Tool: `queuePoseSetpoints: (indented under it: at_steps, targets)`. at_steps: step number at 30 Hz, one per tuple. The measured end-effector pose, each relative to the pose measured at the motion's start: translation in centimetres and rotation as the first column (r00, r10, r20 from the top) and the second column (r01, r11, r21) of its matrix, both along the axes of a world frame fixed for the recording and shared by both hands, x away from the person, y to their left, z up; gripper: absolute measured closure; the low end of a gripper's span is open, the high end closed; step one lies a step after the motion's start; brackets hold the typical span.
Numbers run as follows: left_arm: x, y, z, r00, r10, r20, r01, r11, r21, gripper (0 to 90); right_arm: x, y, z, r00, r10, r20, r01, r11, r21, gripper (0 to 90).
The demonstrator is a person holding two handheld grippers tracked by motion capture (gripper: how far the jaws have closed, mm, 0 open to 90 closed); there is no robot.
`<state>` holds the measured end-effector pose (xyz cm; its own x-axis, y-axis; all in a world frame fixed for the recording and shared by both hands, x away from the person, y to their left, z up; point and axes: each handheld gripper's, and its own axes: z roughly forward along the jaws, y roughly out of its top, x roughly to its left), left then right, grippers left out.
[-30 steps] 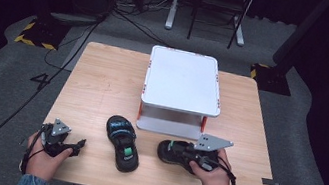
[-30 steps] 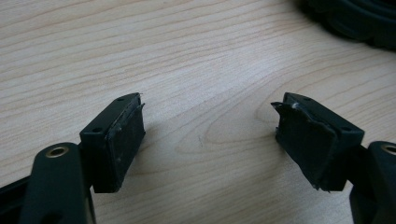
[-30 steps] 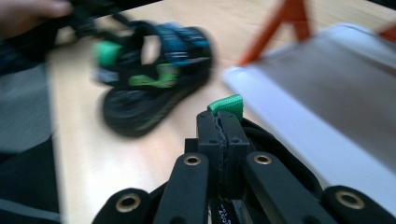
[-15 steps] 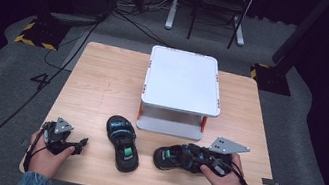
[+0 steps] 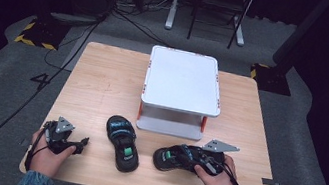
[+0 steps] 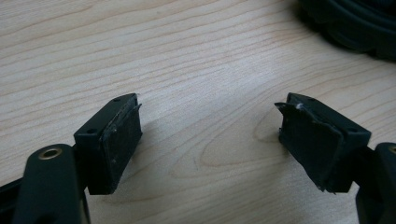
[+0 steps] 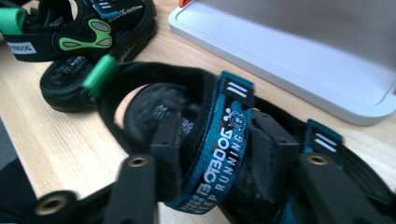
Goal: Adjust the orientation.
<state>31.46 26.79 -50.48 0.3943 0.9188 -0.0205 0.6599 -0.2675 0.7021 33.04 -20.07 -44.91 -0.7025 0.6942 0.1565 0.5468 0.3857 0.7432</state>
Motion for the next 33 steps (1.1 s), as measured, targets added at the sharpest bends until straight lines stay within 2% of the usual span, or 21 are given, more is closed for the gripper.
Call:
queuePoseSetpoints:
  at_steps: [2, 5, 7, 11, 14, 17, 21, 25, 29, 31, 33]
  targets:
    - [0.0, 0.0, 0.0, 1.0000, 0.000, -0.002, 0.000, 1.0000, -0.001, 20.9, 0.0, 0.0, 0.2, 0.9997, 0.016, 0.018, -0.017, 1.000, 0.002, 67.4]
    - [-0.1, 0.0, 0.0, 1.0000, -0.001, -0.001, 0.001, 1.0000, -0.003, 20.9, 0.0, 0.3, 0.7, 0.9978, 0.053, 0.040, -0.053, 0.999, -0.002, 68.0]
    - [-0.3, 0.0, 0.0, 1.0000, -0.004, -0.005, 0.004, 1.0000, -0.004, 20.9, 0.1, 0.9, 1.3, 0.9935, 0.082, 0.079, -0.080, 0.996, -0.029, 68.1]
    - [-0.5, 0.2, 0.0, 1.0000, 0.001, -0.002, -0.001, 1.0000, -0.003, 21.0, 0.7, 1.9, 2.3, 0.9814, 0.131, 0.141, -0.126, 0.991, -0.038, 68.3]
    - [-0.6, 0.3, 0.0, 1.0000, 0.003, -0.001, -0.003, 1.0000, 0.000, 21.1, 1.9, 3.0, 2.9, 0.9750, 0.156, 0.158, -0.153, 0.988, -0.029, 68.3]
    - [-0.6, 0.3, 0.0, 1.0000, 0.004, -0.003, -0.004, 1.0000, -0.002, 21.0, 3.5, 4.3, 2.9, 0.9705, 0.181, 0.160, -0.180, 0.983, -0.017, 68.2]
    - [-0.5, 0.3, 0.0, 1.0000, 0.002, 0.000, -0.002, 1.0000, -0.001, 21.0, 5.1, 6.0, 2.7, 0.9582, 0.221, 0.182, -0.214, 0.975, -0.057, 68.1]
    - [-0.5, 0.3, 0.0, 1.0000, 0.002, -0.001, -0.002, 1.0000, -0.002, 21.0, 6.1, 7.6, 2.3, 0.9368, 0.283, 0.205, -0.261, 0.957, -0.127, 67.7]
    - [-0.5, 0.3, 0.0, 1.0000, 0.003, -0.001, -0.003, 1.0000, -0.002, 21.0, 7.0, 8.4, 1.4, 0.9269, 0.308, 0.214, -0.272, 0.944, -0.185, 66.8]
    - [-0.5, 0.3, 0.0, 1.0000, 0.002, 0.000, -0.002, 1.0000, 0.000, 21.0, 7.2, 8.3, 1.2, 0.9307, 0.296, 0.215, -0.267, 0.952, -0.151, 64.6]
    - [-0.5, 0.3, 0.0, 1.0000, 0.000, -0.001, 0.000, 1.0000, 0.000, 20.9, 7.1, 8.2, 1.4, 0.9309, 0.273, 0.243, -0.240, 0.958, -0.156, 52.2]
